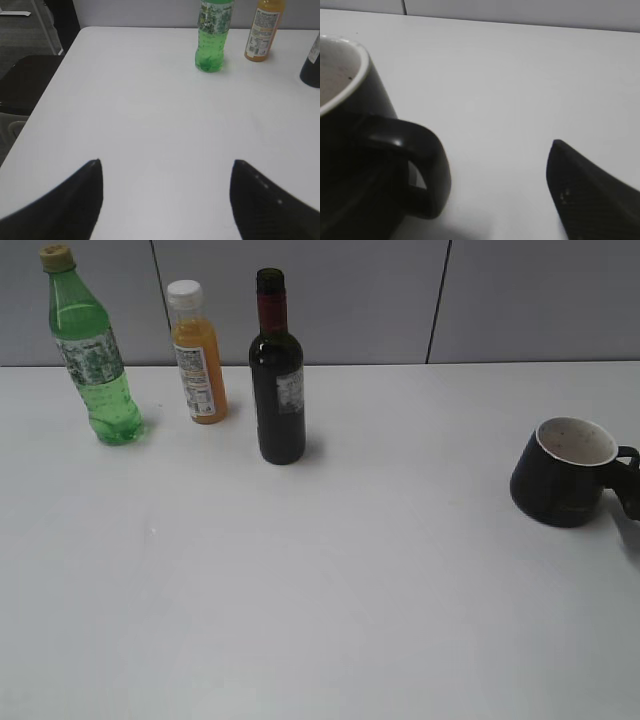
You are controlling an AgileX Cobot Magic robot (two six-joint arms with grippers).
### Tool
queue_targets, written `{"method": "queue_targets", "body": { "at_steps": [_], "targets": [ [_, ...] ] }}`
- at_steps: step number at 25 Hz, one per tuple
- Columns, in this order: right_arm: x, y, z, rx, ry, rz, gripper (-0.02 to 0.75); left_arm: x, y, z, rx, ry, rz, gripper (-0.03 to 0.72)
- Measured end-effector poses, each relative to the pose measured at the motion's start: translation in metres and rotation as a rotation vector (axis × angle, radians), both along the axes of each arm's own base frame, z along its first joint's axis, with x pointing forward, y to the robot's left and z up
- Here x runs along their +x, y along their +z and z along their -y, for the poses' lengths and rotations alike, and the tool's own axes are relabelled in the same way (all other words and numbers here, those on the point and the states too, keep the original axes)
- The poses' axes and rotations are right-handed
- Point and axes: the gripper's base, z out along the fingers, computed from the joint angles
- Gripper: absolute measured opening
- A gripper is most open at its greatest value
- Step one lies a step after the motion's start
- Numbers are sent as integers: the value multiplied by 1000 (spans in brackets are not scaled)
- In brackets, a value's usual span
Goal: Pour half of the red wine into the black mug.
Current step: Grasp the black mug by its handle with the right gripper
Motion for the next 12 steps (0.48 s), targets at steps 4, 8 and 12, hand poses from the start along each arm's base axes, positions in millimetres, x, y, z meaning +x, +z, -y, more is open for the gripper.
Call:
{"method": "queue_targets", "body": {
  "at_steps": [4,8,12],
  "targets": [
    [6,-5,3,1,-6,2,655,0,0,0,0,0,0,589],
    [11,-8,5,3,-6,13,637,0,0,0,0,0,0,589],
    [20,-11,4,14,6,28,605,0,0,0,0,0,0,589]
  ]
}}
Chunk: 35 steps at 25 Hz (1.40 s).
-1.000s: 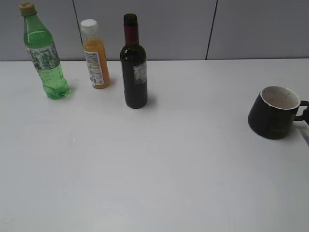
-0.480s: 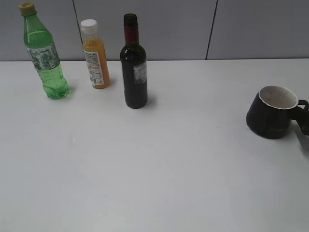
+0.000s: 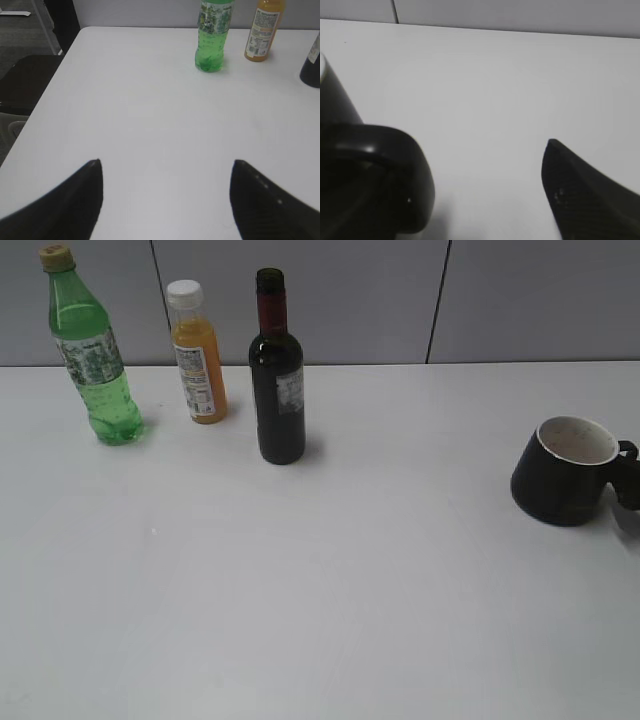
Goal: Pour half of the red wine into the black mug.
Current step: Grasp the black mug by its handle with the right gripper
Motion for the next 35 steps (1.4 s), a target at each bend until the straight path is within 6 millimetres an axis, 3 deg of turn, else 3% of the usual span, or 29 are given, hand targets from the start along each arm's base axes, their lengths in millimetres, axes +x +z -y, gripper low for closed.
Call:
{"method": "queue_targets", "body": {
  "at_steps": [16,19,22,24,35],
  "targets": [
    [26,8,-16,-21,81,54,549,0,0,0,0,0,0,589],
    [30,7,-16,-15,104,57,415,0,0,0,0,0,0,589],
    [31,3,-17,5,116,45,117,0,0,0,0,0,0,589],
    [33,1,-16,15,114,42,36,0,0,0,0,0,0,589],
    [31,5,-22,26,185,14,36,0,0,0,0,0,0,589]
  ]
}}
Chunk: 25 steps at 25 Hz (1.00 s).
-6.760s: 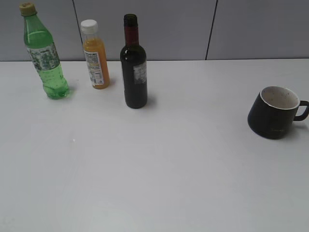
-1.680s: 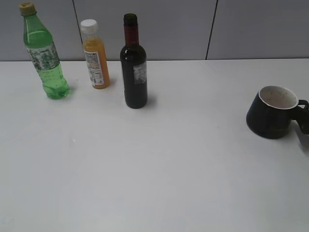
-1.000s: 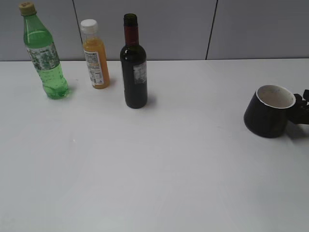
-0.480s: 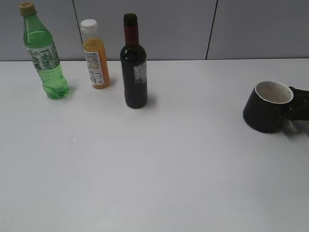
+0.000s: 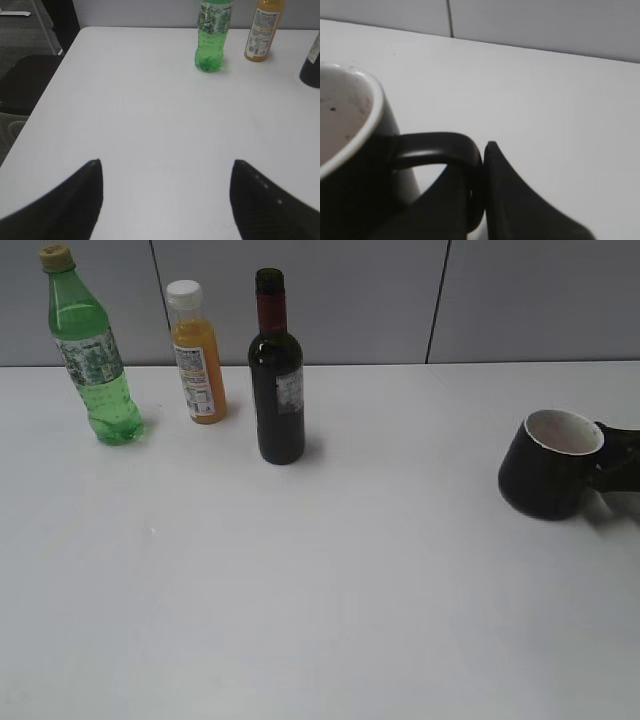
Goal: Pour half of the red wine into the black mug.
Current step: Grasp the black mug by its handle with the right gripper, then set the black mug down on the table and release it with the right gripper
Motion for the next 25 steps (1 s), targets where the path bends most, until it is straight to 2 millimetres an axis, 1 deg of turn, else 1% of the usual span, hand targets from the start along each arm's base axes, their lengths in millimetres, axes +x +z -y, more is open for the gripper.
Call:
{"method": "queue_targets", "body": {
  "at_steps": [2,4,7,9,11,15,17,25],
  "targets": [
    [-2,7,-4,-20,57,-9,36,0,0,0,0,0,0,589],
    [-3,18,-7,-34,111,5,36,0,0,0,0,0,0,589],
    [-4,34,-19,-51,204,25,36,0,0,0,0,0,0,589],
    [-5,40,-30,-62,270,30,36,0,0,0,0,0,0,589],
    [-6,43,-44,-69,329,35,36,0,0,0,0,0,0,589],
    [-6,44,-86,-69,454,38,36,0,0,0,0,0,0,589],
    [-7,44,-104,-67,505,39,36,0,0,0,0,0,0,589],
    [-21,44,-171,-48,696,32,36,0,0,0,0,0,0,589]
  ]
}}
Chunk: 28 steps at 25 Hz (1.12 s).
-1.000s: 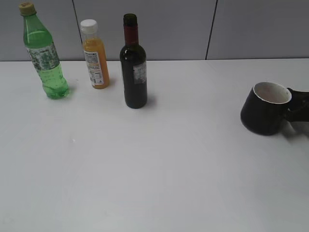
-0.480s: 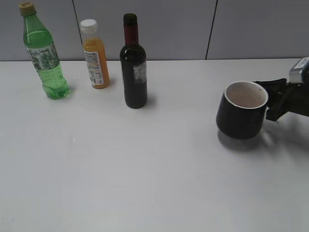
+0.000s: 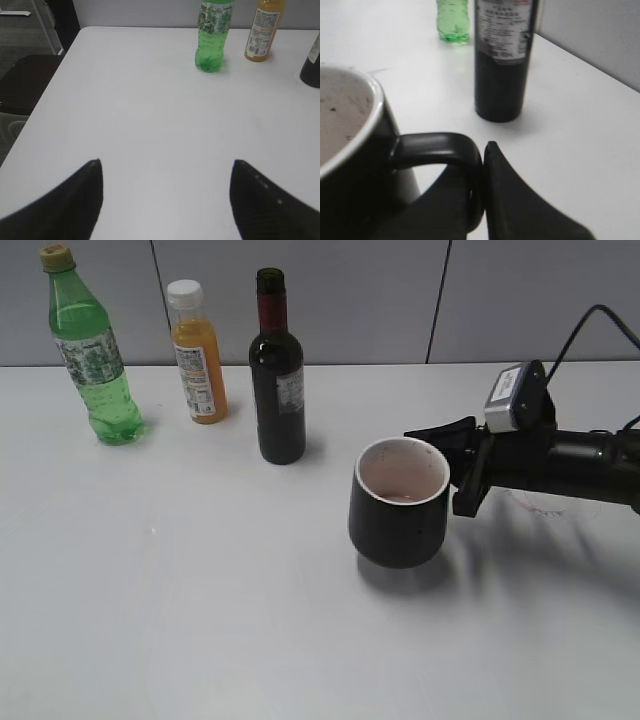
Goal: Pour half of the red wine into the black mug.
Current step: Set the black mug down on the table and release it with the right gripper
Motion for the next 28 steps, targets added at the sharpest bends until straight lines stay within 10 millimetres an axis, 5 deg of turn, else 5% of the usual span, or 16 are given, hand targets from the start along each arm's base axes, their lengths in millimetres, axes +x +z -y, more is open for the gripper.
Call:
{"method": "queue_targets", "body": {
  "at_steps": [14,28],
  "targets": [
    [-8,-19,-70,31,129,-28,36,0,0,0,0,0,0,589],
    [2,-53,-80,46,77,-95,41,0,0,0,0,0,0,589]
  ]
}}
